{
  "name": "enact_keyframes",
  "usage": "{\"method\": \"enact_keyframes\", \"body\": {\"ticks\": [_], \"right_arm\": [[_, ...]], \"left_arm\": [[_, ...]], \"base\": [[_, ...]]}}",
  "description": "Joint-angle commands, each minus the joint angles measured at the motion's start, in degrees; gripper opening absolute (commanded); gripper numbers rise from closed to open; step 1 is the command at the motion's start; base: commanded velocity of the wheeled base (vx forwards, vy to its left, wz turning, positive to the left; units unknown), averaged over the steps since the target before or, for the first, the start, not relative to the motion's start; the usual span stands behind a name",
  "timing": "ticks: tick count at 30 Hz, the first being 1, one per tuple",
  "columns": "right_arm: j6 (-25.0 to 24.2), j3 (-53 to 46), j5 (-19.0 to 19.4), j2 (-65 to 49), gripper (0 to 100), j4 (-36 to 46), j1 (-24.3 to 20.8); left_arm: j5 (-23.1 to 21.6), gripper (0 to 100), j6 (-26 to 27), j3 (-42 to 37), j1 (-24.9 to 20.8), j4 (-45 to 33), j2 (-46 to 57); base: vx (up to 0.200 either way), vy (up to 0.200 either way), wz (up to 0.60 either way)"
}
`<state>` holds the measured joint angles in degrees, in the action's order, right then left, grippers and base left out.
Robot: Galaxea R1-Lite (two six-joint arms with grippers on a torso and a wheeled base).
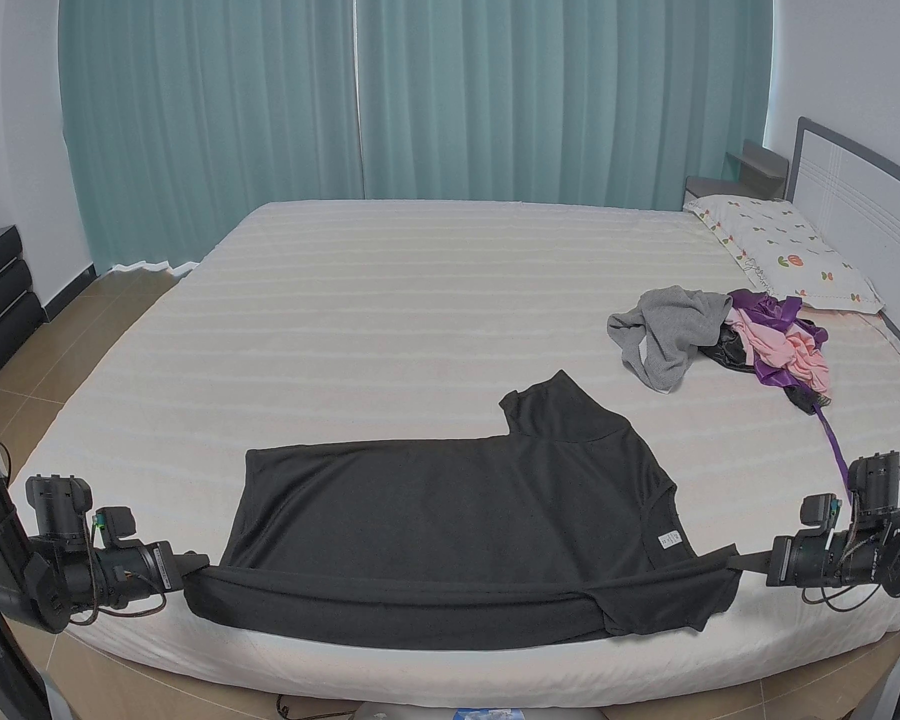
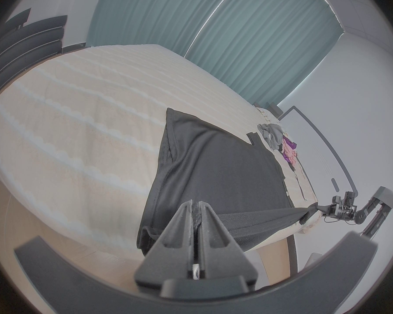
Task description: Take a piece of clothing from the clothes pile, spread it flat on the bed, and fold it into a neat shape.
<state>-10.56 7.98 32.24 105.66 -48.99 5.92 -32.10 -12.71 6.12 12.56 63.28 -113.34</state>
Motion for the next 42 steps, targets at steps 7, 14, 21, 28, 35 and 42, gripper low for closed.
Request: {"method": "enact_keyframes", "body": {"ticks": [7,14,21,28,35,42], "right_arm": [[-0.43,11.44,-2.8,12.38,0,0.21,-4.96],[-2.1,16.62,-2.98,16.07,0,0.21,-6.36],[-3.15,18.56,-3.42,18.01,0,0.21,-6.8],[-3.15,18.91,-3.42,20.38,100,-0.4,-6.45],[-3.68,19.09,-3.15,19.59,100,-0.49,-6.36],[-8.87,18.38,-2.89,15.37,100,-0.4,-6.19]], "left_arm": [[1.78,0,-2.05,7.24,-2.89,0.18,-7.87],[4.5,0,-2.67,9.96,-4.29,0.35,-11.73],[4.5,0,-2.75,11.28,-4.47,0.35,-14.37],[4.5,0,-2.75,11.99,-4.47,0.62,-15.95],[4.5,100,-3.98,12.51,-4.38,0.62,-16.39],[4.41,100,-4.69,11.46,-3.24,0.7,-13.67]], "base": [[0.0,0.0,0.0],[0.0,0.0,0.0],[0.0,0.0,0.0],[0.0,0.0,0.0],[0.0,0.0,0.0],[0.0,0.0,0.0]]}}
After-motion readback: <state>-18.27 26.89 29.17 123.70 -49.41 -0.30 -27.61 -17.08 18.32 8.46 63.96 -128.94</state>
